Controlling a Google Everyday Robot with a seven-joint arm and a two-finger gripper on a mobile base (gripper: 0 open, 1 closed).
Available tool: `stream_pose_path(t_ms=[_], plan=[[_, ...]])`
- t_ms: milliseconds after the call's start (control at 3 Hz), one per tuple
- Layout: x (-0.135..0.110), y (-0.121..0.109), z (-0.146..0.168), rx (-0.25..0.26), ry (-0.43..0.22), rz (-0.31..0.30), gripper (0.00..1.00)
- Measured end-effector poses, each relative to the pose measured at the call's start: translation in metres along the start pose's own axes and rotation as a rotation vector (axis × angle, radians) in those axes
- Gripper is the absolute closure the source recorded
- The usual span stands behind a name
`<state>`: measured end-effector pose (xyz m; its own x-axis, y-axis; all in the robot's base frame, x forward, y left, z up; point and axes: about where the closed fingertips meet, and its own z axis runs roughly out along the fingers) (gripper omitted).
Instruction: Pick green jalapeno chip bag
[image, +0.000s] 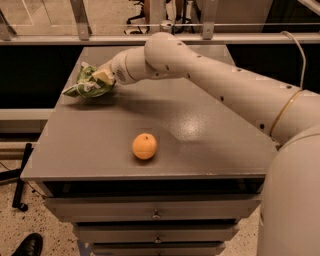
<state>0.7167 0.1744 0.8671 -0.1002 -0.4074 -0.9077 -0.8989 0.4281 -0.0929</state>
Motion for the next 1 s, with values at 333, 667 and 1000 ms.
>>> stream_pose_path(t_ms=[333,667,1000], plan=[[-0.038,-0.010,-0.038,-0.010,-0.082,-0.043,1.00],[-0.064,-0.019,-0.084,-0.025,-0.167,-0.076,1.00],[-0.067,-0.019,-0.089,-0.027,-0.176,-0.084,1.00]])
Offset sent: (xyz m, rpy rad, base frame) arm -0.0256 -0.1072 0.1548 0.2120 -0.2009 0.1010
